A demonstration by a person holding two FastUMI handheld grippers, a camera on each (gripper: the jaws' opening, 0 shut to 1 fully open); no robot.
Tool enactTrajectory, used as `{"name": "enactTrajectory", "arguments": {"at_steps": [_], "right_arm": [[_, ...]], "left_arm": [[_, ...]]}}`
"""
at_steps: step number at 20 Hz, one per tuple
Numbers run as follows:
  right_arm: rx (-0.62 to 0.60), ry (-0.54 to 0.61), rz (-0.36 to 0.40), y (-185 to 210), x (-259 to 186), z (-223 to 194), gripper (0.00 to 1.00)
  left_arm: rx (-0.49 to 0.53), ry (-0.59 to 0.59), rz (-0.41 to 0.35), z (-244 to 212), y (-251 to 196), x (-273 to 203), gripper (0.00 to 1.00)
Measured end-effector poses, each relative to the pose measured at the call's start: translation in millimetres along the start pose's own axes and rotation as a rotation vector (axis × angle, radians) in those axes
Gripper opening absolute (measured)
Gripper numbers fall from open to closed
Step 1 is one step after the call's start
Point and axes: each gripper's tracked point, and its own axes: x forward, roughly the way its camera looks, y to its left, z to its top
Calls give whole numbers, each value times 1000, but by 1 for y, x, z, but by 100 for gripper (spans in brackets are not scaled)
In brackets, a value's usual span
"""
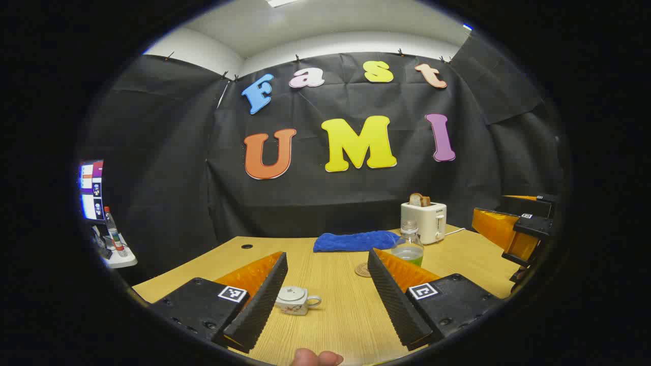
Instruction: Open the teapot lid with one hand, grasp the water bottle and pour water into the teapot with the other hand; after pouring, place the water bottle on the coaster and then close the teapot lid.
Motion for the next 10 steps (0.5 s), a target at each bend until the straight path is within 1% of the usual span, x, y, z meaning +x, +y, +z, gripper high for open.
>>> {"name": "enactTrajectory", "arguments": {"at_steps": [4,8,9,10], "right_arm": [[-5,-6,-4,2,-2,2,95],[-10,-12,-5,4,-3,4,96],[-12,-10,-3,5,-4,4,98],[-15,-9,0,5,-4,3,95]], "left_arm": [[-6,-7,3,1,1,0,99],[1,-8,-2,0,-1,1,99],[0,-9,-1,-1,0,0,99],[-1,-8,-2,-1,0,2,99]]}}
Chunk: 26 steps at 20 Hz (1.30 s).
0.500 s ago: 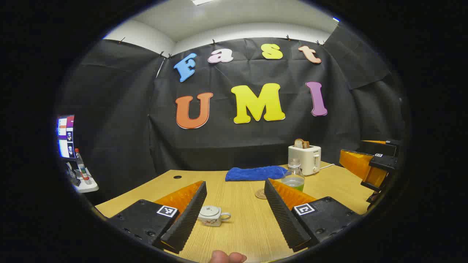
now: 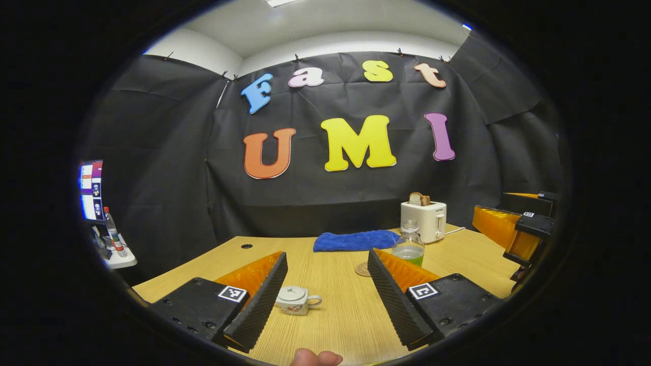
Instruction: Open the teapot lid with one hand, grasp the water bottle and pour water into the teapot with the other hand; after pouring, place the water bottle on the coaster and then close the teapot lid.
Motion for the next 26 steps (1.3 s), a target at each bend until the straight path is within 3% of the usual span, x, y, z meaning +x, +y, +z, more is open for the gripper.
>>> {"name": "enactTrajectory", "arguments": {"at_steps": [9,18,26], "right_arm": [[-17,12,27,12,4,-4,97],[23,48,32,-6,15,-36,95],[76,87,26,-26,28,-63,95]], "left_arm": [[-6,25,5,-13,4,6,99],[-16,84,63,-32,19,12,99],[-15,184,68,-70,38,23,99]]}}
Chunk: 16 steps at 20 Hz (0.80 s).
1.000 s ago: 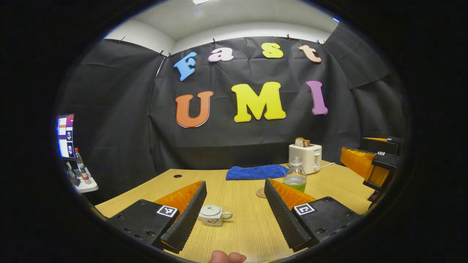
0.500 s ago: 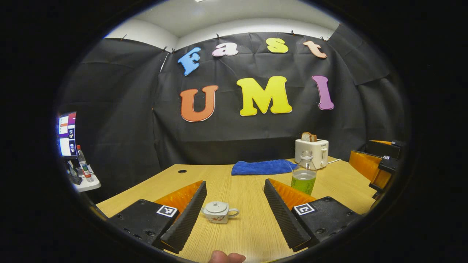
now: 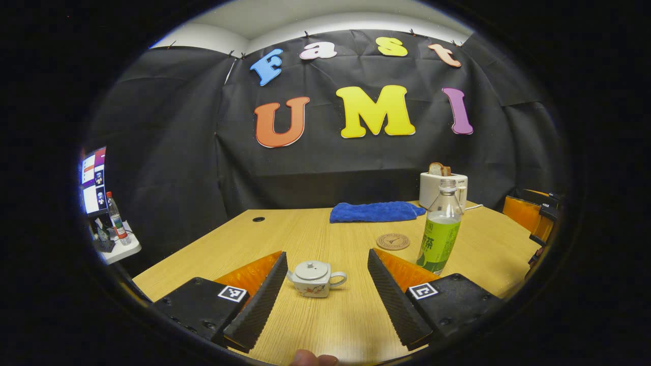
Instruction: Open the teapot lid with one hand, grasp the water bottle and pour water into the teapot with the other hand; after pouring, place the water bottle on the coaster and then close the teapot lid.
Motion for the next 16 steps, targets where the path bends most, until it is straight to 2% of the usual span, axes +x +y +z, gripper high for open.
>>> {"name": "enactTrajectory", "arguments": {"at_steps": [9,13,16], "right_arm": [[10,33,-43,-26,6,-13,95],[17,39,-51,-31,5,-16,95],[14,56,-56,-35,5,-25,95]], "left_arm": [[-26,82,-9,-17,6,46,98],[-26,121,-7,-29,8,63,87],[-22,149,1,-36,9,73,69]]}}
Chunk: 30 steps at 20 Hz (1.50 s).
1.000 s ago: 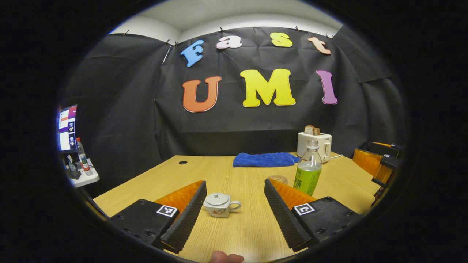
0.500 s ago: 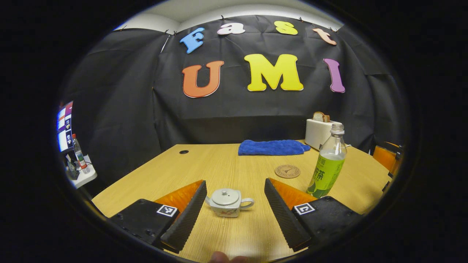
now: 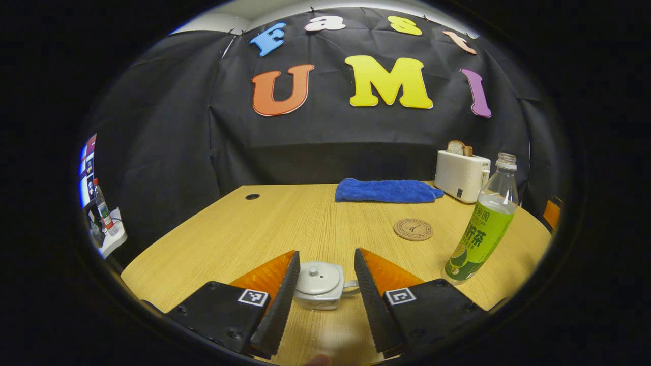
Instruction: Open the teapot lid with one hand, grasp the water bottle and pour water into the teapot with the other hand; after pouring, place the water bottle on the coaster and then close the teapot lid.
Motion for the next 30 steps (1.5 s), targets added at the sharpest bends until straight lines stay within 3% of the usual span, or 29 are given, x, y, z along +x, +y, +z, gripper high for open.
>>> {"name": "enactTrajectory", "arguments": {"at_steps": [5,13,16,21,30], "right_arm": [[4,11,5,-1,2,-5,95],[17,25,17,-2,1,-11,95],[19,40,22,-2,3,-16,95],[25,44,25,-3,3,-18,96],[18,37,58,8,3,-18,95]], "left_arm": [[3,16,14,-4,5,4,45],[27,24,50,-8,18,8,24],[37,27,53,-7,19,7,8],[41,19,45,-4,19,5,3],[42,-48,34,22,21,-13,3]]}}
